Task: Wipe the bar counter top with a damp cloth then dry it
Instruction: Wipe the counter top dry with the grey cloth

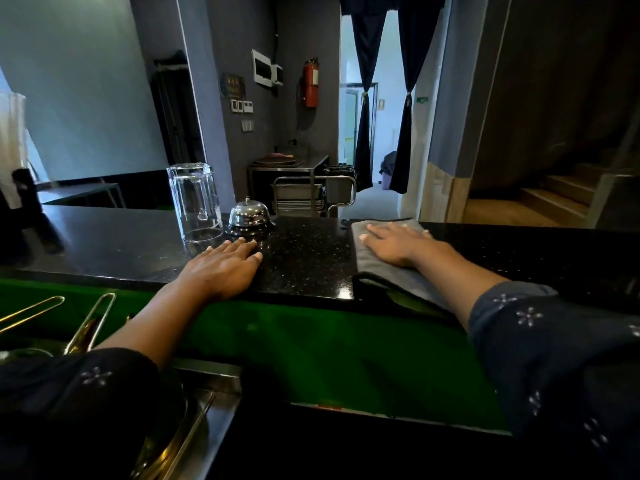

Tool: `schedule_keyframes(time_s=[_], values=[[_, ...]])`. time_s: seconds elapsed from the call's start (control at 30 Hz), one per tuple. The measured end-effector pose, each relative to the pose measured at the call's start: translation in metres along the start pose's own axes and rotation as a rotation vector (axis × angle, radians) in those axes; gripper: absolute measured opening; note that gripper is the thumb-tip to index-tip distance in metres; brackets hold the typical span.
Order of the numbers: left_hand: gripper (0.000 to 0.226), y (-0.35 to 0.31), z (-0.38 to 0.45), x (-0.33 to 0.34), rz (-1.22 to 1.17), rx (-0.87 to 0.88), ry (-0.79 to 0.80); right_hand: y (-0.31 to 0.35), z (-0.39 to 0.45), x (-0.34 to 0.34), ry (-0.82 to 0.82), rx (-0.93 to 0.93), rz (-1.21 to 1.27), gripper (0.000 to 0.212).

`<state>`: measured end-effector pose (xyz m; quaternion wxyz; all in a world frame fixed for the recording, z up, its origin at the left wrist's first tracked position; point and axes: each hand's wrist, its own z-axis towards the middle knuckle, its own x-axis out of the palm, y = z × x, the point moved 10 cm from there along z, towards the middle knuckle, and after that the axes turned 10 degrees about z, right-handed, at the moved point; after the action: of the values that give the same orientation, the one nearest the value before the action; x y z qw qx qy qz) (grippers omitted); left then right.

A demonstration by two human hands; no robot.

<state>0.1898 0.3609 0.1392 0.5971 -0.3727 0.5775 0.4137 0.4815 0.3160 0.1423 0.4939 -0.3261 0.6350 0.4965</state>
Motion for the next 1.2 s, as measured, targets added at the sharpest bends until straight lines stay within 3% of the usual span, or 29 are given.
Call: schedule_keyframes(time_s=[0.13, 0.4, 0.47, 0.6, 0.73, 0.83, 0.97, 1.2], values=[[0.057, 0.001, 0.002, 0.0, 0.014, -0.004, 0.006, 0.005, -0.009, -0.003, -0.014, 0.036, -0.005, 0.066], [0.059, 0.0, 0.004, 0.002, 0.024, -0.003, 0.055, 0.017, -0.114, 0.012, 0.031, -0.186, 0.016, 0.061], [0.057, -0.01, 0.002, -0.01, 0.074, 0.026, -0.008, 0.001, -0.128, 0.005, 0.043, -0.184, 0.008, 0.06], [0.055, -0.073, -0.024, -0.042, 0.125, 0.135, -0.208, -0.032, -0.111, -0.009, 0.035, -0.059, 0.017, 0.062], [0.051, -0.191, -0.045, -0.045, -0.061, 0.291, -0.203, -0.044, -0.084, -0.022, -0.046, 0.088, 0.016, 0.065], [0.047, -0.248, -0.046, -0.042, -0.203, 0.343, -0.152, -0.041, -0.092, -0.017, -0.01, 0.061, -0.022, 0.066], [0.052, -0.275, -0.03, -0.045, -0.293, 0.341, -0.112, -0.081, -0.128, -0.023, -0.052, 0.013, 0.04, 0.059], [0.063, -0.305, -0.008, -0.025, -0.266, 0.316, -0.073, -0.176, -0.128, -0.051, -0.086, 0.201, 0.027, 0.063]])
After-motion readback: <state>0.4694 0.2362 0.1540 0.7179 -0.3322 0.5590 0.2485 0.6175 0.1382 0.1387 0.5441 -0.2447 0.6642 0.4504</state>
